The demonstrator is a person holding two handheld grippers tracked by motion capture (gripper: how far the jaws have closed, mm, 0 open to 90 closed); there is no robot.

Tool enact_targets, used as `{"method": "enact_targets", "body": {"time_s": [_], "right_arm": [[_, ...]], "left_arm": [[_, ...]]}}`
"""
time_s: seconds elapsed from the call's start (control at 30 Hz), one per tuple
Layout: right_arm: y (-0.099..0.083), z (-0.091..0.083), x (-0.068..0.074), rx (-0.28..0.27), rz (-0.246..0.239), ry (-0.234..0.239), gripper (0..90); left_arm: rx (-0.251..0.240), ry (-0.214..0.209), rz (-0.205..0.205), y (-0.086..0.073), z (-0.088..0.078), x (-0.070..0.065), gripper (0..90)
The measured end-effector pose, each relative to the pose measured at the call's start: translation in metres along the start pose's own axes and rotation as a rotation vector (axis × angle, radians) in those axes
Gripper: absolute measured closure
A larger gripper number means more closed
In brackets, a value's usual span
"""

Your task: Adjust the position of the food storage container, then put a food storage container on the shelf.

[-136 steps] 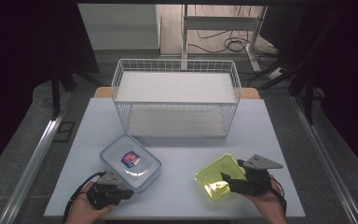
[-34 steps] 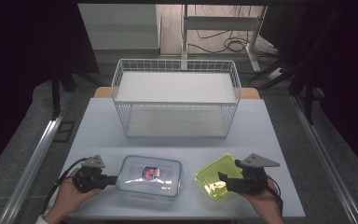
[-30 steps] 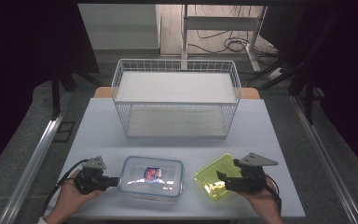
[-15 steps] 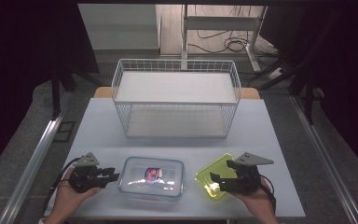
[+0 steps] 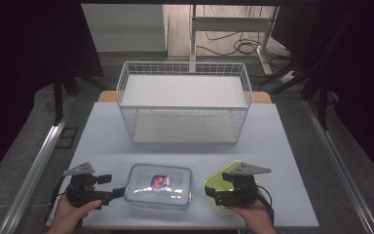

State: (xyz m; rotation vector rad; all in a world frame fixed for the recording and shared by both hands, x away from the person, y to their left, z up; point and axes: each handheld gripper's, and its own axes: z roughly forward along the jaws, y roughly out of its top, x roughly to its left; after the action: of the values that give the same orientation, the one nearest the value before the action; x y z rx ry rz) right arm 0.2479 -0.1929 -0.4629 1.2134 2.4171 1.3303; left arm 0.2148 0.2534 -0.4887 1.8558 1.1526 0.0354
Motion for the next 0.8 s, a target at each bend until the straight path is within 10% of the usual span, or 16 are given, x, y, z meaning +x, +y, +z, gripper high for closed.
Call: {"method": "enact_targets", "body": {"time_s": [0.8], "right_arm": [[-0.016,0.051,0.047,0.080,0.205,0.068,25.1]], "left_arm": [[0.071,-0.116,-0.079,0.005,0.035,0.009,12.0]]}}
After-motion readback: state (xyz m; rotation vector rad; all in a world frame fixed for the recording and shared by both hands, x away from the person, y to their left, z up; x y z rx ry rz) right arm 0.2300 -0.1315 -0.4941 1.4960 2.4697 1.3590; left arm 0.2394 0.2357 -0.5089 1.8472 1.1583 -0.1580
